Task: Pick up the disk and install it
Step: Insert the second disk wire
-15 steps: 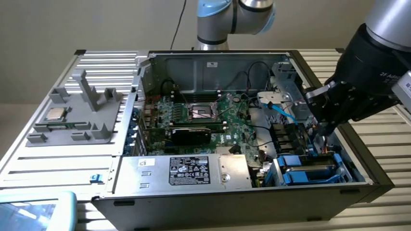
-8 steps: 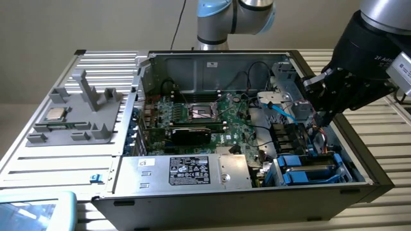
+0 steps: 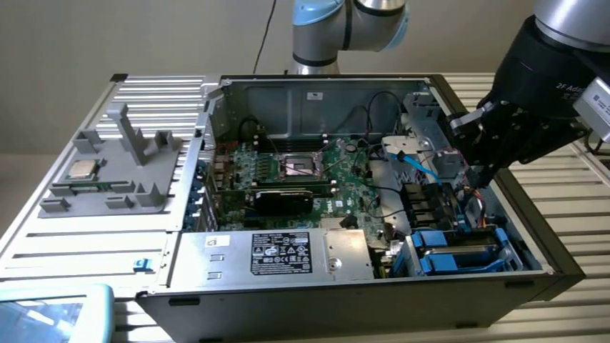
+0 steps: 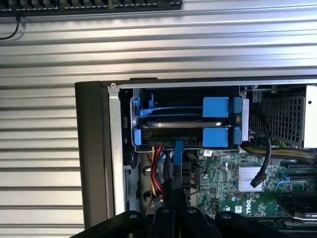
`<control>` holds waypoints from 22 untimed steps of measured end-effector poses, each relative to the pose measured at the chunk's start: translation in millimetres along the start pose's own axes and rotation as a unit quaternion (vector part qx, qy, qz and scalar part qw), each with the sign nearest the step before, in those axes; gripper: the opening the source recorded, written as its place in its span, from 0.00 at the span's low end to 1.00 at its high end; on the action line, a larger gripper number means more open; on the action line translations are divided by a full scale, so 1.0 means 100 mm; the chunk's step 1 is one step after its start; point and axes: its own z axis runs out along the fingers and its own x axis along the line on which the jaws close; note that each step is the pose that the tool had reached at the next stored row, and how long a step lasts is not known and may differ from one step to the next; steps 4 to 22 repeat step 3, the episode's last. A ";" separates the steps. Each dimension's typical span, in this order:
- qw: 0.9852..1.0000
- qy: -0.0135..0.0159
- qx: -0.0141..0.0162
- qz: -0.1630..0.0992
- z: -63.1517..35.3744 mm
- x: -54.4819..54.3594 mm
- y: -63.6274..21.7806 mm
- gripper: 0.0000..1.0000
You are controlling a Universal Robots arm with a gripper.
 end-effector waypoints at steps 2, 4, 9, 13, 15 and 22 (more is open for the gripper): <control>1.000 0.000 0.000 -0.001 0.000 0.00 0.000 0.11; 1.000 0.000 0.000 -0.001 0.000 0.00 0.000 0.11; 1.000 0.000 0.000 -0.001 0.000 0.00 0.000 0.11; 1.000 0.000 0.000 -0.001 0.000 0.00 0.000 0.11; 1.000 0.000 0.000 -0.001 0.000 0.00 0.000 0.11; 1.000 0.000 0.000 -0.001 0.000 0.00 0.000 0.11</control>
